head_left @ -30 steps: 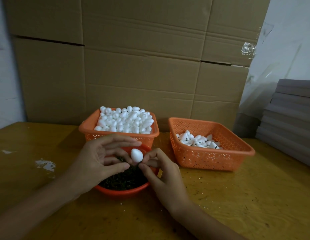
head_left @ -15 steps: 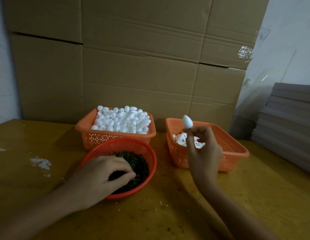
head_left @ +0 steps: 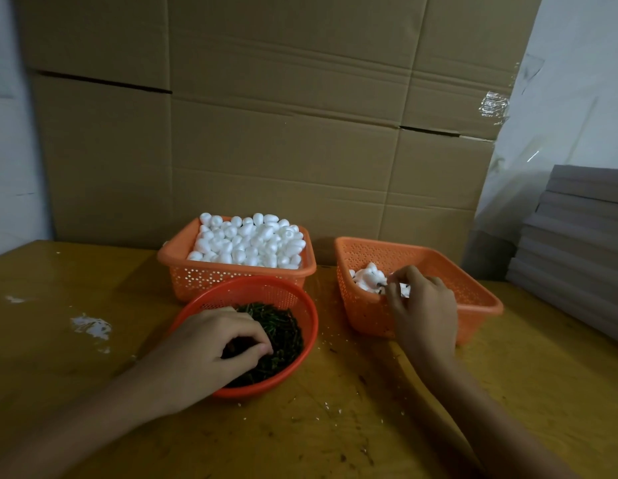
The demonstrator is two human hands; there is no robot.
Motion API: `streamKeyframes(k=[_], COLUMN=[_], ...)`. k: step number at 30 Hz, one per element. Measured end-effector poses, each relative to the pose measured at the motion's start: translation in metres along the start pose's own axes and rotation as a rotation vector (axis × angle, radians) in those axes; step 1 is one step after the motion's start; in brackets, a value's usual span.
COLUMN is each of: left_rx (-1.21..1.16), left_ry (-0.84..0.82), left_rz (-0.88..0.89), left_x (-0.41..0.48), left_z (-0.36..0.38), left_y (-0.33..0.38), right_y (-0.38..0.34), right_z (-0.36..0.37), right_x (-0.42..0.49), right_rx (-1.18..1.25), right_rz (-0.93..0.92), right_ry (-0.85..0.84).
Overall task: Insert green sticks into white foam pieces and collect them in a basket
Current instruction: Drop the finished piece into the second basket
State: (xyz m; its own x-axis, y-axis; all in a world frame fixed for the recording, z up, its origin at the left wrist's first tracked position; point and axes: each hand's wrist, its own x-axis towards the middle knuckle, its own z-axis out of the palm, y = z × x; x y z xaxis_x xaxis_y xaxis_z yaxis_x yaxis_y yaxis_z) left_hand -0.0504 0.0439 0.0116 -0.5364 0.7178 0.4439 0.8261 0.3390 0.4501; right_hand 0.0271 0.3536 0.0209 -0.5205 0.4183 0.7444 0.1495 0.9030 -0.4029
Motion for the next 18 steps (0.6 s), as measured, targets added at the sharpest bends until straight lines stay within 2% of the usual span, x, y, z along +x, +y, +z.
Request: streamKeyframes(k=[4, 8, 10, 13, 18], left_rx=[-0.020, -0.002, -0.007, -0.050, -0.057], left_ry=[0.022, 0.018, 0.024, 0.031, 0.074], left_rz=[-0.009, -0.017, -0.030, -0.017, -0.060], left_x=[-0.001, 0.000, 0.000, -0.001, -0.002], left_z=[0.001, 0.001, 0.001, 0.001, 0.003], left_y=[-0.001, -0.001, -0.001, 0.001, -0.001], right_y=[-0.012, -0.056, -0.080, -0.103, -0.107], right_z=[0.001, -0.006, -0.008, -0.008, -0.001], right_x=[-0.007, -0.029, -0.049, -0.077, -0.088], right_rx=[0.012, 0.185, 0.299, 0.411, 0.224], right_rz=[-0.135, -0.429, -0.562, -0.666, -0.713], right_ry=[0.041, 0.050, -0.013, -0.184, -0.398])
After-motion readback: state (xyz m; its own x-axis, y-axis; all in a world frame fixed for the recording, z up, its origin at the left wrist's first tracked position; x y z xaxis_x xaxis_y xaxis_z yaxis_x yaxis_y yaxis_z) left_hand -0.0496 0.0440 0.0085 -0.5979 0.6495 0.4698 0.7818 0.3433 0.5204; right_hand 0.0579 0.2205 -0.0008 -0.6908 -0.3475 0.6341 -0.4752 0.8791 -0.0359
